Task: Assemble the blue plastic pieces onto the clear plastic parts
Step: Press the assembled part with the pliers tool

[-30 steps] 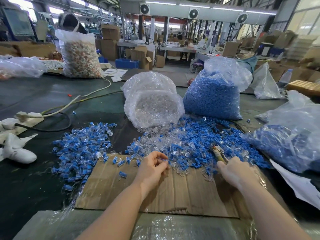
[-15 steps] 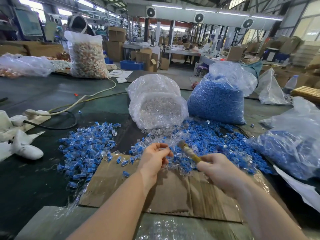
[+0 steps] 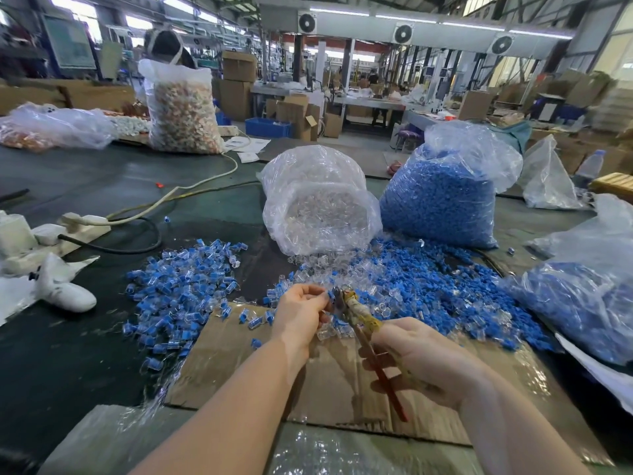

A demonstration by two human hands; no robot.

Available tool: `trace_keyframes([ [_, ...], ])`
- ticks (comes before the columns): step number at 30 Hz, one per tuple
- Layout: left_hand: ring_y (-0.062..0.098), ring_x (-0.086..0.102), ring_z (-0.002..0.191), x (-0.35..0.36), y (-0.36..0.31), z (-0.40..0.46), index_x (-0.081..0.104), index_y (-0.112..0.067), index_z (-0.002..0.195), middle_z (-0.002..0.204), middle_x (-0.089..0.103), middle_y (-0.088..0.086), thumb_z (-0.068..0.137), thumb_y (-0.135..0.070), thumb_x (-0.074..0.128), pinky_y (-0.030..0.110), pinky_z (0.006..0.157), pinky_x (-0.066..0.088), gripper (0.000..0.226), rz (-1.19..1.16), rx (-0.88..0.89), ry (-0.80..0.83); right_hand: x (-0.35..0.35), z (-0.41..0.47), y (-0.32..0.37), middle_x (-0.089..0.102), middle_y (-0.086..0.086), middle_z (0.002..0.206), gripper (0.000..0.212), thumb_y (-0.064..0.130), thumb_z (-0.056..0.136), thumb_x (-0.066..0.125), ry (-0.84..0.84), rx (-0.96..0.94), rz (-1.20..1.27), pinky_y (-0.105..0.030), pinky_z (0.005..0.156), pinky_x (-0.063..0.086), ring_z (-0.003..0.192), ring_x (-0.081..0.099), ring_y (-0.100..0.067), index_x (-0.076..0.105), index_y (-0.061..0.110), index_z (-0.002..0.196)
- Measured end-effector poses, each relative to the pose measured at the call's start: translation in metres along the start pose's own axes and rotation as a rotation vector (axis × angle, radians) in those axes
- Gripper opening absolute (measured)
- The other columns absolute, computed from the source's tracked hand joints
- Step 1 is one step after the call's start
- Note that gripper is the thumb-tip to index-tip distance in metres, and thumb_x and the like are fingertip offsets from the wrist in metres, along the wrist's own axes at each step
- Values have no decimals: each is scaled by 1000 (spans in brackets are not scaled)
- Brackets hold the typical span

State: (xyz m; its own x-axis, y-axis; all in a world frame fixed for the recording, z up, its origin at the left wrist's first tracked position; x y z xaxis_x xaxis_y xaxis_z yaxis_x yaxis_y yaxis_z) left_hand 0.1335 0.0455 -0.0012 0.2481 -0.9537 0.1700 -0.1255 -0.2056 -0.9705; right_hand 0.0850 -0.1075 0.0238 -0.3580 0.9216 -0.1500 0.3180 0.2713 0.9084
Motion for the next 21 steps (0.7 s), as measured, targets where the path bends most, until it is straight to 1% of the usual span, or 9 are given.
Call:
trace_keyframes([
  [3,2,47,43,0,-3,0,56,-11,89,72,61,5,91,-4,53,12,40,38,8,39,12,-18,1,1,-2,50,-15,90,14,-1,78,55,19,9,-68,-38,70,56,82,53,-24,53,3,92],
  [5,2,47,44,0,-4,0,56,-12,89,72,61,4,92,-6,53,12,40,38,8,58,14,-24,0,1,-3,47,-14,91,19,-3,76,54,9,13,-99,-39,73,54,82,51,-24,53,4,93],
  [7,5,47,48,-1,-4,-1,56,-13,89,73,61,4,92,-7,53,14,44,39,7,71,15,-30,1,2,-2,46,-13,90,17,-4,77,53,13,8,-128,-40,75,54,80,49,-23,51,5,92],
  [9,8,48,55,-1,-5,-2,56,-14,89,75,61,3,92,-9,53,19,51,40,7,98,25,-36,4,2,0,43,-11,86,13,-3,79,50,26,-10,-176,-38,75,54,77,46,-21,50,6,87],
  [11,11,48,60,-1,-6,-3,56,-14,89,76,61,3,92,-9,53,22,56,40,7,113,33,-42,6,2,2,41,-9,82,11,-2,80,50,40,-30,-210,-35,73,53,71,43,-19,48,8,83],
  [14,11,48,62,-2,-8,-5,56,-15,88,77,61,4,93,-9,52,24,59,39,8,116,37,-51,6,1,2,41,-7,78,13,-2,80,50,38,-38,-227,-31,67,51,66,43,-17,47,10,79],
  [17,11,47,62,-2,-9,-5,56,-16,88,76,62,3,93,-10,52,24,59,39,9,132,42,-53,4,1,2,42,-8,80,12,-2,80,50,32,-30,-226,-28,63,50,69,44,-19,47,10,82],
  [19,12,47,62,-1,-9,-4,55,-17,87,77,62,4,93,-10,52,25,59,39,9,148,46,-55,5,-1,2,43,-7,81,12,-1,81,49,37,-18,-254,-22,53,46,66,45,-18,47,11,84],
  [21,12,46,61,-1,-8,-4,55,-16,88,78,62,5,93,-10,52,23,56,39,9,152,29,-54,5,-2,4,42,-7,80,14,-1,81,48,38,-27,-282,-20,51,42,64,44,-18,45,12,80],
])
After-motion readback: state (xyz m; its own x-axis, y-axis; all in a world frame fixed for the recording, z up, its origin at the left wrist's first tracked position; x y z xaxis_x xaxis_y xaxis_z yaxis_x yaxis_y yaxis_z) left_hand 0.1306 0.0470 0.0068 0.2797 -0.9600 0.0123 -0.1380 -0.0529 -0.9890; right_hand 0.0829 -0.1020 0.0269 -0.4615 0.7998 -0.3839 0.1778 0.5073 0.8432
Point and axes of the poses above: each hand's wrist, its own z-axis towards the middle knuckle, its own x-axis out of the palm, y = z × x, the point moved 9 cm from there along z, towards the middle knuckle
